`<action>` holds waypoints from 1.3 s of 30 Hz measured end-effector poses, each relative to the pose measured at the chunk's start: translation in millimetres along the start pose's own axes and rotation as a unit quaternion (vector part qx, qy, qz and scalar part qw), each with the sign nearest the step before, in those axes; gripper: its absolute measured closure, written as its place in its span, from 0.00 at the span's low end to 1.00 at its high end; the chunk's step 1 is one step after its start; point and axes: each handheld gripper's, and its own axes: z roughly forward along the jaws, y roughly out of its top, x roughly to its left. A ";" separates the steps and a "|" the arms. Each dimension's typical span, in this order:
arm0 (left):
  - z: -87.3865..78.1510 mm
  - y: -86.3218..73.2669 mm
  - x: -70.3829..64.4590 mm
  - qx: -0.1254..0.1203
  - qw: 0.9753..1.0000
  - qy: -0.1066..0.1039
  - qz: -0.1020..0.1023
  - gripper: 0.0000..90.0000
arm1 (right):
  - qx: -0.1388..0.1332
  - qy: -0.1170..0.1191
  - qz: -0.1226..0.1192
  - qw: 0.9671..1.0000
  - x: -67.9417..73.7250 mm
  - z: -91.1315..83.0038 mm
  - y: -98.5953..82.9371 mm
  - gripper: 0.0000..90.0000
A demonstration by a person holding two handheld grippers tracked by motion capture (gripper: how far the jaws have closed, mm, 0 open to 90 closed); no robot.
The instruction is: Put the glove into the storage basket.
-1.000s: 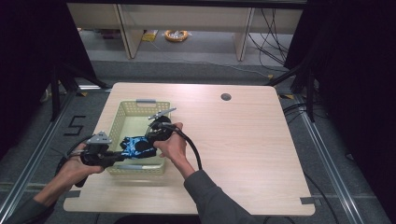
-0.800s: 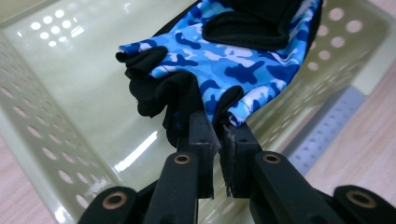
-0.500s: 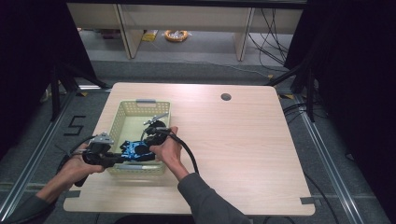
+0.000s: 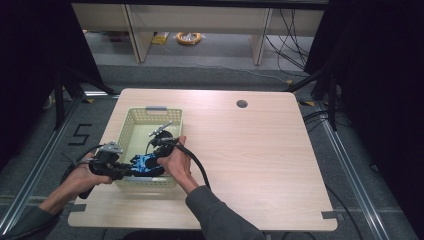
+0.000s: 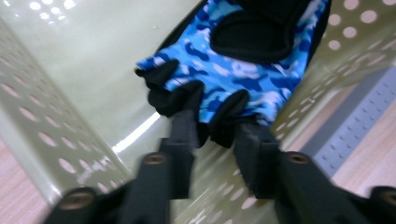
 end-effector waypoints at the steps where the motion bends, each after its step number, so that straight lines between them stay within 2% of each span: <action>1: -0.7 0.2 0.1 0.000 1.000 0.005 0.006 0.71 | 0.004 -0.002 0.004 1.000 1.4 0.9 -0.1 0.90; 2: -1.0 0.4 0.1 0.001 1.000 0.004 0.006 0.70 | 0.003 -0.004 -0.004 1.000 1.1 2.3 -0.2 0.90; 3: -2.3 1.4 0.3 0.003 1.000 0.006 0.004 0.68 | 0.005 -0.005 -0.003 1.000 1.5 2.8 -0.1 0.90; 4: -2.4 1.6 0.2 -0.004 1.000 0.009 0.001 0.62 | 0.007 -0.005 0.002 1.000 2.3 3.7 0.1 0.90; 5: -1.7 1.8 -0.5 -0.014 1.000 0.013 -0.007 0.61 | 0.006 -0.007 -0.004 1.000 2.0 4.2 0.4 0.90; 6: -4.8 3.1 0.5 -0.005 1.000 0.009 0.002 0.60 | 0.008 -0.008 -0.001 1.000 3.0 4.5 0.5 0.90; 8: -8.0 5.1 0.9 -0.007 1.000 0.011 -0.003 0.56 | 0.012 -0.013 -0.003 1.000 3.6 4.5 1.0 0.90; 9: -9.4 5.9 1.5 -0.012 1.000 0.013 -0.004 0.55 | 0.013 -0.014 -0.002 1.000 3.7 4.6 1.1 0.90; 10: -11.0 6.9 1.2 -0.018 1.000 0.014 -0.015 0.54 | 0.014 -0.013 0.002 1.000 4.1 4.6 1.1 0.90; 11: -13.6 7.5 2.7 -0.019 1.000 0.015 -0.010 0.53 | 0.014 -0.014 0.003 1.000 4.2 4.8 1.1 0.89; 16: -24.9 11.9 1.0 -0.044 0.998 0.020 -0.027 0.47 | 0.015 -0.019 -0.003 1.000 4.7 5.6 1.2 0.88; 19: -29.5 13.9 -3.1 -0.062 0.997 0.020 -0.029 0.47 | 0.014 -0.018 0.007 1.000 5.4 5.7 1.4 0.84; 21: -31.4 15.1 -6.4 -0.067 0.997 0.019 -0.027 0.46 | 0.010 -0.020 0.002 1.000 4.7 5.4 1.8 0.82; 23: -32.2 15.7 -10.2 -0.071 0.997 0.018 -0.029 0.46 | 0.009 -0.024 0.010 1.000 5.0 4.3 2.4 0.74; 25: -32.5 16.3 -13.2 -0.072 0.997 0.016 -0.026 0.44 | 0.000 -0.029 0.002 1.000 4.1 2.9 3.8 0.70; 26: -32.9 16.5 -14.2 -0.072 0.997 0.015 -0.022 0.44 | 0.000 -0.034 0.001 0.999 4.4 1.3 4.5 0.70; 27: -32.6 16.3 -16.1 -0.074 0.997 0.012 -0.026 0.44 | -0.001 -0.035 0.000 0.999 3.7 -0.6 5.2 0.69; 28: -32.7 16.6 -17.7 -0.075 0.997 0.018 -0.021 0.44 | -0.005 -0.034 0.006 0.999 3.0 -2.3 5.6 0.68; 33: -31.7 16.6 -23.9 -0.085 0.996 0.010 -0.021 0.42 | -0.028 -0.022 0.017 0.999 -2.9 -17.4 5.7 0.65; 35: -32.1 17.7 -27.8 -0.098 0.995 0.007 -0.030 0.40 | -0.040 -0.020 0.014 0.999 -5.2 -26.2 4.3 0.64; 36: -31.6 18.1 -30.5 -0.107 0.994 0.005 -0.032 0.39 | -0.046 -0.014 0.020 0.999 -5.0 -30.7 3.1 0.63; 37: -32.3 18.8 -32.4 -0.105 0.994 0.002 -0.028 0.37 | -0.052 -0.013 0.016 0.998 -6.5 -35.7 1.4 0.62; 39: -32.1 20.0 -38.9 -0.120 0.992 0.001 -0.033 0.35 | -0.067 -0.004 0.008 0.998 -9.9 -45.9 -2.4 0.61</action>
